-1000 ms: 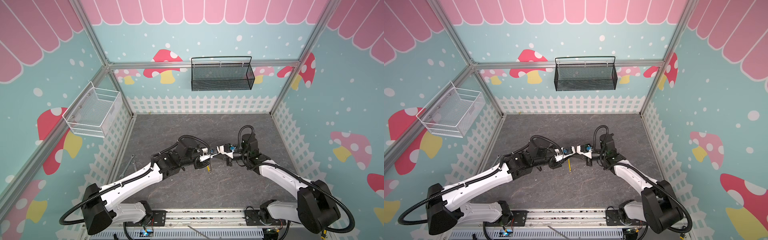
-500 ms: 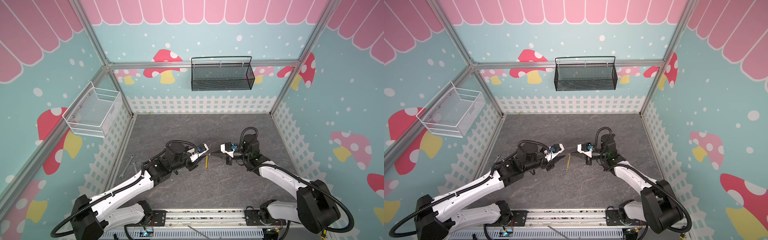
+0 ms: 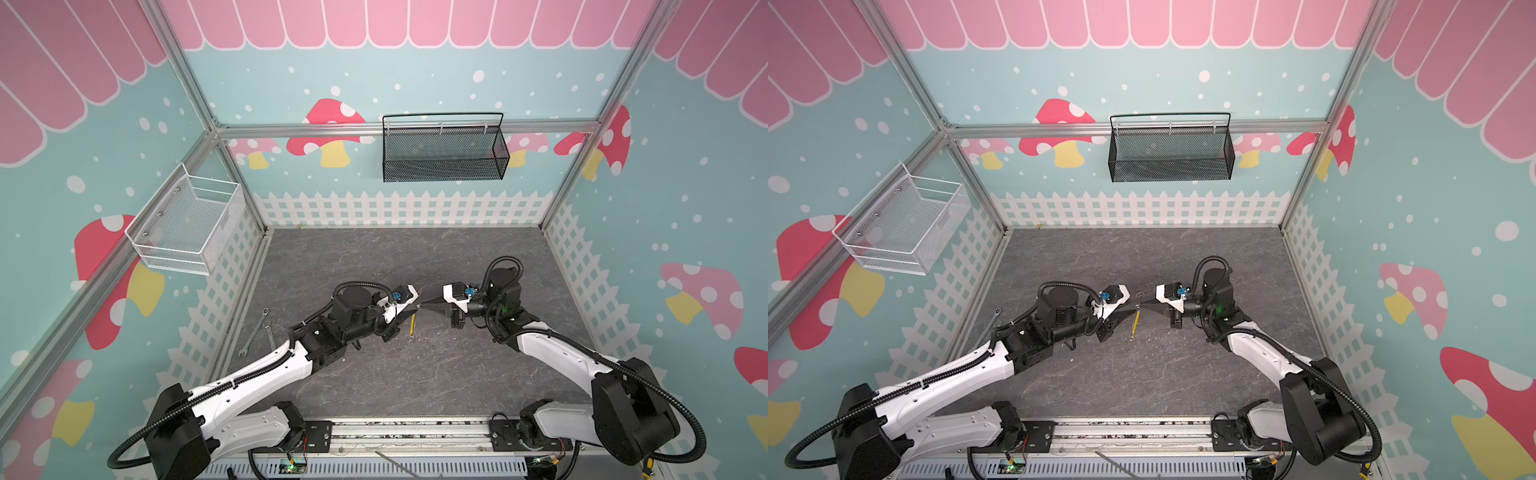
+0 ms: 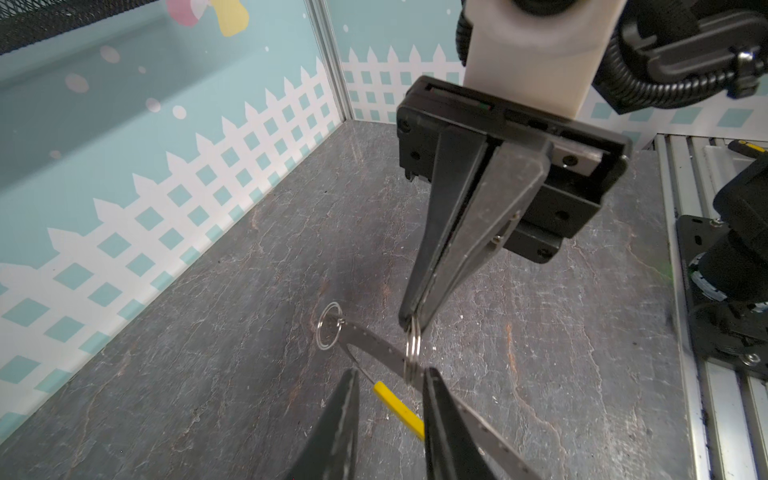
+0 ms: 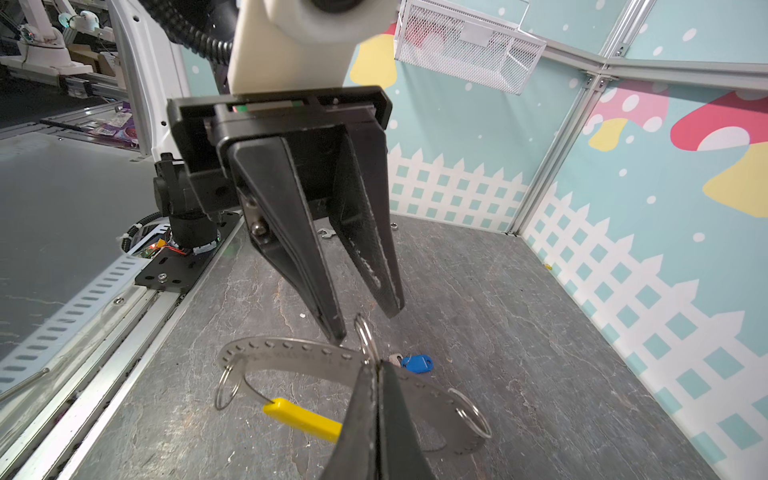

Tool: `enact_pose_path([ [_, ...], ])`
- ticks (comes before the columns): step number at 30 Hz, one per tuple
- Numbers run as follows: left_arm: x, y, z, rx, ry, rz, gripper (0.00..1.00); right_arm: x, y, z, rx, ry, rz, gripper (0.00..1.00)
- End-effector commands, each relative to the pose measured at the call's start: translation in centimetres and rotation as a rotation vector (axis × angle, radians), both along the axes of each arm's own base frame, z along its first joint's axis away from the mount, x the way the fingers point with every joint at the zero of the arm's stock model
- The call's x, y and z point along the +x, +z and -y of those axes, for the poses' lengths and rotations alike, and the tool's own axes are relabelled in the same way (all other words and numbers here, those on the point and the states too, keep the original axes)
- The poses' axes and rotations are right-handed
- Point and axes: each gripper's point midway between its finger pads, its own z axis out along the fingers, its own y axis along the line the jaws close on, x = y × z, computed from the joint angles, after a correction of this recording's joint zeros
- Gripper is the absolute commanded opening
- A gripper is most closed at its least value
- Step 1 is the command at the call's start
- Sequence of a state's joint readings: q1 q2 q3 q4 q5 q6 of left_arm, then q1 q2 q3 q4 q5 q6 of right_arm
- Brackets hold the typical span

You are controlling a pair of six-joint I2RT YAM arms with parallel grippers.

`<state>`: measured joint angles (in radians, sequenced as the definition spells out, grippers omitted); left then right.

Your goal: Put the keys on the keyring

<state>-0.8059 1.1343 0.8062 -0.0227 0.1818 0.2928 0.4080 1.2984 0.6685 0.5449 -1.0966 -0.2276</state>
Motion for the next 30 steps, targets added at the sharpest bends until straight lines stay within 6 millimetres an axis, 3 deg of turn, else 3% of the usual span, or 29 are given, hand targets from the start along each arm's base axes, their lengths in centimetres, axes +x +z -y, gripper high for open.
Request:
enact_pose_path([
  [1, 0.18, 0.68, 0.51, -0.032, -0.017, 0.005, 0.25, -0.74, 0.27, -0.26, 0.02, 0.043, 0.004, 0.0],
  [13, 0.24, 1.01, 1.07, -0.025, -0.038, 0.01, 0.17, -1.03, 0.0, -0.36, 0.022, 0.06, -0.014, 0.0],
  [23, -0.15, 1.3, 1.51, 0.005, -0.065, 0.016, 0.0, -0.9, -0.4, -0.29, 0.016, 0.038, -0.017, 0.0],
  [27, -0.56, 0.98, 1.46, 0.049, -0.084, 0.011, 0.0, -0.44, -0.41, -0.13, 0.005, -0.001, 0.005, 0.15],
  [30, -0.71, 0.83, 1.3, 0.091, -0.092, 0.003, 0.0, -0.19, -0.3, 0.01, -0.003, -0.028, 0.028, 0.2],
])
